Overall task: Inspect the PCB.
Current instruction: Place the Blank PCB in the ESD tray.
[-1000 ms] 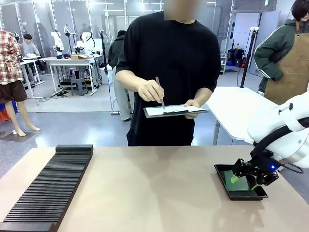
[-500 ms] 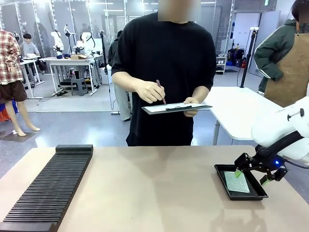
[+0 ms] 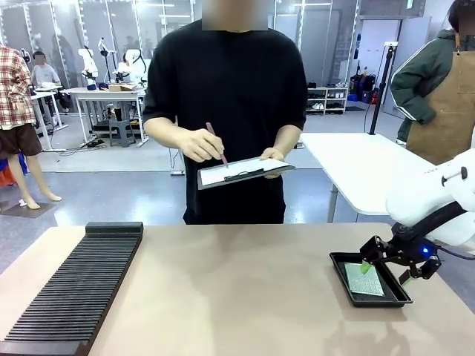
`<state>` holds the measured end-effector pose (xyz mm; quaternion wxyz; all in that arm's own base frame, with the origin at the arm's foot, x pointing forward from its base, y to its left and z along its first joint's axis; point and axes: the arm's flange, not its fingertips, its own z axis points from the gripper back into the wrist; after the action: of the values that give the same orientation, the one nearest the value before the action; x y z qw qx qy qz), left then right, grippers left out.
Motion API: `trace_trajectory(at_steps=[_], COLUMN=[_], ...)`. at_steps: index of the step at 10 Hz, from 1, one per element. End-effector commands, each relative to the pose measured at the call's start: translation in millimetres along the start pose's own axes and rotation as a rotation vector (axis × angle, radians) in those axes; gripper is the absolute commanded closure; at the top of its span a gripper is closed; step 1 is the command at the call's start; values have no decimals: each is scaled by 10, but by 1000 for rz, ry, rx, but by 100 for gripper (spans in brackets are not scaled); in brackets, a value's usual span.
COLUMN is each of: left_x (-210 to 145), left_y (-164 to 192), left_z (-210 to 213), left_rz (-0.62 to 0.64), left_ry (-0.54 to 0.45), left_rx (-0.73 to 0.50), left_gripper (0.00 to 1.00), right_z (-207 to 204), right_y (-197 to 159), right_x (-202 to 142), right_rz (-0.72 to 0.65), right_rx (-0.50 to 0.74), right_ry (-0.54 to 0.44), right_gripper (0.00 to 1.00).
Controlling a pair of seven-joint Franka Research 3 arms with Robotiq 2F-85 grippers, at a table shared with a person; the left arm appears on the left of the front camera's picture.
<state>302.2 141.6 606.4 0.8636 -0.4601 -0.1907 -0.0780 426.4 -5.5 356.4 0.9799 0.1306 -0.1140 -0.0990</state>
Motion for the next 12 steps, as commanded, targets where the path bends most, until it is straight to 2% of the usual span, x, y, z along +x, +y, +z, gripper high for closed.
trace_trajectory(at_steps=[1, 7, 8, 9, 10, 11, 12], left_x=[16, 16, 16, 16, 16, 16, 16], left_y=[-18, -18, -18, -18, -18, -18, -18], left_z=[5, 5, 5, 5, 5, 5, 5], left_rz=[2, 2, 2, 2, 2, 2, 2], left_ry=[1, 1, 1, 1, 1, 1, 1], left_rx=[14, 14, 14, 14, 14, 14, 14], left_gripper=[0, 0, 0, 0, 0, 0, 0], right_z=[-20, 2, 415, 832, 1243, 1505, 1671], right_y=[-16, -9, -1, -64, -175, -300, -483], right_x=[-6, 2, -22, -30, -30, -48, -82], right_rz=[13, -2, -41, -89, -149, -188, -225], right_rx=[3, 1, 21, 72, 202, 347, 426], right_ry=[1, 0, 105, 117, 175, 238, 288], right_gripper=[0, 0, 0, 0, 0, 0, 0])
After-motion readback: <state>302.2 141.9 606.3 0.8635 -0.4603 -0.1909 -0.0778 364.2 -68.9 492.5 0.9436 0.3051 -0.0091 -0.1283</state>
